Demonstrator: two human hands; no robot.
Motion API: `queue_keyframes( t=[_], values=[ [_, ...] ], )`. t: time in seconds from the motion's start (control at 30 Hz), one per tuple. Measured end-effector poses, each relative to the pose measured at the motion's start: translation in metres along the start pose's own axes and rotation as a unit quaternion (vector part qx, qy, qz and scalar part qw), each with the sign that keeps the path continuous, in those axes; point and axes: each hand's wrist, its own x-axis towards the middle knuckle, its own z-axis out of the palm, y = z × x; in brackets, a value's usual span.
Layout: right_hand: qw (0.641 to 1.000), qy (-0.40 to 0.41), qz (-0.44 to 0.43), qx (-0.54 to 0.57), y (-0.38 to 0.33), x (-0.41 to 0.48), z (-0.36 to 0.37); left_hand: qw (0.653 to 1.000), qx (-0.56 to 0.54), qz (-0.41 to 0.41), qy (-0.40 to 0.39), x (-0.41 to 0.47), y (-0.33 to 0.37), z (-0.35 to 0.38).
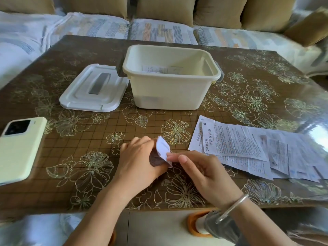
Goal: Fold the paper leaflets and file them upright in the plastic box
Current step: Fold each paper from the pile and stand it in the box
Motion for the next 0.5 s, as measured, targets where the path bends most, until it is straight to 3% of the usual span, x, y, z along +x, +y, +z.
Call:
queue_keyframes(
  t=[0.1,0.2,0.27,0.37,0.5],
  values=[
    [0.991,0.018,-0.089,-0.103,0.009,-0.001,0.009,0.999,-0.031,0.006,-0.044,0.001,-0.007,-0.008],
    [0.977,0.019,-0.120,-0.173,0.014,-0.004,0.014,0.980,-0.157,0.003,-0.122,-0.001,-0.024,-0.024],
    [0.973,0.018,-0.131,-0.191,0.014,-0.005,0.015,0.976,-0.191,0.013,-0.104,0.000,-0.033,-0.030],
    [0.967,0.007,-0.141,-0.211,0.012,-0.002,0.013,0.987,-0.155,0.015,-0.039,0.003,-0.038,-0.034],
    [0.962,-0.011,-0.129,-0.242,0.004,0.011,0.009,0.995,-0.067,0.019,-0.071,0.005,-0.034,-0.038]
  ],
)
